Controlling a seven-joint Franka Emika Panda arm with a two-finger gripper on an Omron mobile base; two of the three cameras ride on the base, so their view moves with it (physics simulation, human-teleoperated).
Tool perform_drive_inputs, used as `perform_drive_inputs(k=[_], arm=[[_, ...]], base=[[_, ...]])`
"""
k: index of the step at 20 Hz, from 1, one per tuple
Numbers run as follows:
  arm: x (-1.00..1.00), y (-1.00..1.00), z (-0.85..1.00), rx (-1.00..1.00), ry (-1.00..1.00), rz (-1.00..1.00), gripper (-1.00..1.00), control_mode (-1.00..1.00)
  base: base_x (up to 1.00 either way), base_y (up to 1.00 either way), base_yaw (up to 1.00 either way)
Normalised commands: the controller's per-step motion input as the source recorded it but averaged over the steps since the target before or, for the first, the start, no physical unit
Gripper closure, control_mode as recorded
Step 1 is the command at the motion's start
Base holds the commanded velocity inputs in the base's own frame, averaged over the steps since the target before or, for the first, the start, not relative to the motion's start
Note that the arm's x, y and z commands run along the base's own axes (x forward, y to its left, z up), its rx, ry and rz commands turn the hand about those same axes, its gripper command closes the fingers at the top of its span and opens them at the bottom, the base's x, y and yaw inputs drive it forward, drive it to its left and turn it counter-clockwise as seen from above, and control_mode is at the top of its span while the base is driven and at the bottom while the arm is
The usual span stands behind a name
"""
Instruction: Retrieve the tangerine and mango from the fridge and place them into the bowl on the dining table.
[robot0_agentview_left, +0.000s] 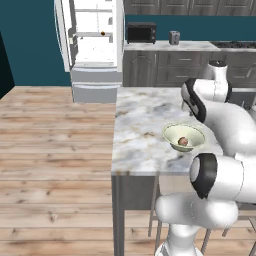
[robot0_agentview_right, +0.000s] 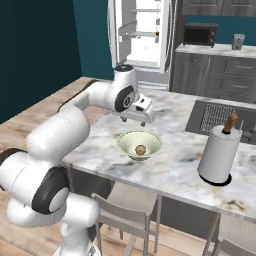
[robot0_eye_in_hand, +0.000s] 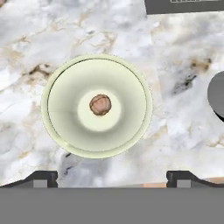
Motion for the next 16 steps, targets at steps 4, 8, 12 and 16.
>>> perform_drive_inputs(k=[4,8,12,16], arm=[[-0.91,0.72,0.79,-0.24,-0.25,0.05,-1.00,-1.00],[-0.87,0.63,0.73,-0.18,-0.24,0.05,-1.00,-1.00],[-0.97,0.17,0.56,-0.05,-0.28,0.08,-1.00,-1.00],[-0.99,0.00,0.44,0.00,-0.31,0.13,-1.00,-1.00]], base=[[0.00,0.00,0.00],[0.00,0.00,0.00],[0.00,0.00,0.00],[0.00,0.00,0.00]])
